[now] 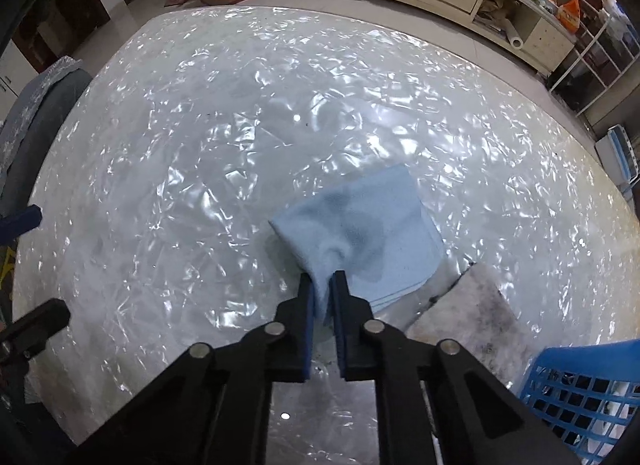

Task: Organize soft objects
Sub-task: 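Grasp the light blue cloth with the right gripper and lift it, then carry the light blue cloth with the right gripper into the basket, then open the right gripper to drop the blue cloth while the left gripper grasps the white foam pad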

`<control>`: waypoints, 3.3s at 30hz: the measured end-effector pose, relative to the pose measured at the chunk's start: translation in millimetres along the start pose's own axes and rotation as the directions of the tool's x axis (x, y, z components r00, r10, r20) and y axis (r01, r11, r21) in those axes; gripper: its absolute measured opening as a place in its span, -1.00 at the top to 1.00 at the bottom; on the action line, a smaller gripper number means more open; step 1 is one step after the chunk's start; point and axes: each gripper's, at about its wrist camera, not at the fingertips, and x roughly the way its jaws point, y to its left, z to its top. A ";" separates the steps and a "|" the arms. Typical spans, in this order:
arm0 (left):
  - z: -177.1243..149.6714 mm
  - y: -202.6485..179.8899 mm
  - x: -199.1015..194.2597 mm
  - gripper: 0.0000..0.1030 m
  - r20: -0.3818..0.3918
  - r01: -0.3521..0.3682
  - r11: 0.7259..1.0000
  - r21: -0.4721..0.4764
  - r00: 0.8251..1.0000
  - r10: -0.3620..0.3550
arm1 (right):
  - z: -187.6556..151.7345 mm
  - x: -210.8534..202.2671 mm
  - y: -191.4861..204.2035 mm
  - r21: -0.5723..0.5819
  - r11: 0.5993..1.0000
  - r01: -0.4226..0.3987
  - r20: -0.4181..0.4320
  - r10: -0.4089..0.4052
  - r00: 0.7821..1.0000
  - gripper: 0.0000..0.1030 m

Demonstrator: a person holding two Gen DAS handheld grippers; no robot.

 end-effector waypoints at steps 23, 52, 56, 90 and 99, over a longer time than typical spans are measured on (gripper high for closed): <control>-6.0 -50.5 -38.4 -1.00 0.022 0.036 0.997 0.067 0.999 -0.038 | -85.2 -99.5 -21.8 0.053 0.987 -0.154 0.100 0.148 0.984 0.91; -30.1 -255.0 -7.1 -1.00 -0.066 0.213 0.706 0.675 0.971 -0.229 | -212.1 -257.3 -186.5 0.298 0.926 -0.233 0.373 0.112 0.921 0.91; -27.4 -270.3 15.2 -1.00 -0.106 0.235 0.632 0.739 0.966 -0.236 | -220.4 -259.0 -198.1 0.326 0.924 -0.200 0.372 0.068 0.926 0.91; -42.7 -293.2 78.4 -0.12 -0.203 0.317 0.429 0.846 0.935 -0.290 | -201.6 -176.1 -159.2 0.142 0.990 -0.026 0.120 0.009 0.993 0.89; -50.2 -271.4 37.7 -0.09 -0.201 0.347 0.460 0.818 0.920 -0.338 | -203.0 -172.9 -156.2 0.126 0.992 -0.022 0.114 0.007 0.993 0.87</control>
